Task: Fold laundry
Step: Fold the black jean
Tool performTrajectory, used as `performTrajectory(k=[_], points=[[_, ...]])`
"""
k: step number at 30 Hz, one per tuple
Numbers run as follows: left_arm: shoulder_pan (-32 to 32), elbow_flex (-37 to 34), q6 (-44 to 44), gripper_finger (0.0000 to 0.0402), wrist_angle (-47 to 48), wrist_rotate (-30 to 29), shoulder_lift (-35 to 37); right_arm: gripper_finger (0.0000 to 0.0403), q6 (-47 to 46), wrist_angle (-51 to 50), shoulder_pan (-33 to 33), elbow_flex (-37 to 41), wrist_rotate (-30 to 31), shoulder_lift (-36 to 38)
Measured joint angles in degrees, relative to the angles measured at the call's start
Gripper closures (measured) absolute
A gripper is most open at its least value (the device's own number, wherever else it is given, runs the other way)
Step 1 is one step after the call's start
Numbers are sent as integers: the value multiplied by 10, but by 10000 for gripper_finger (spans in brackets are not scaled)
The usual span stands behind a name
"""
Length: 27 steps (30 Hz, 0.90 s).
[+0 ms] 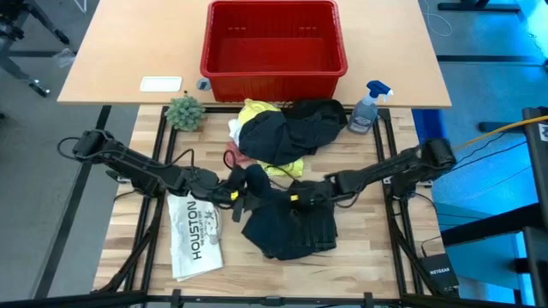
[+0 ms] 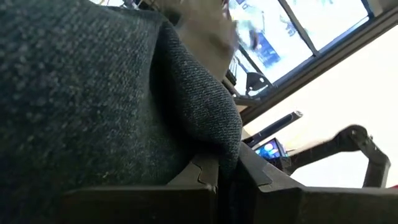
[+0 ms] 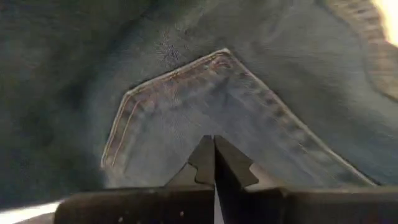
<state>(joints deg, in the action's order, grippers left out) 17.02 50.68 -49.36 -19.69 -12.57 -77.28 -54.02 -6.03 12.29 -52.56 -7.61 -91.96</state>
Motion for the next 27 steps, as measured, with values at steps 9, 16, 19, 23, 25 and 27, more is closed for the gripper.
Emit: performTrajectory(k=[9,16,19,23,25,27], points=[[0,0,1,396,-5,0,-7,403,29,-121,-7,48,96,160],[-7,0,1,396,-52,11,-50,403,-10,-163,-11,97,156,278],[-19,14,0,396,-69,25,-79,403,-13,-206,-11,97,162,306],[-38,52,5,396,-67,59,-125,403,-14,-235,-11,98,174,329],[-48,76,12,396,-66,76,-151,403,-14,-230,-11,96,177,336],[-59,101,17,397,-64,93,-178,403,-14,-247,-11,97,179,339]])
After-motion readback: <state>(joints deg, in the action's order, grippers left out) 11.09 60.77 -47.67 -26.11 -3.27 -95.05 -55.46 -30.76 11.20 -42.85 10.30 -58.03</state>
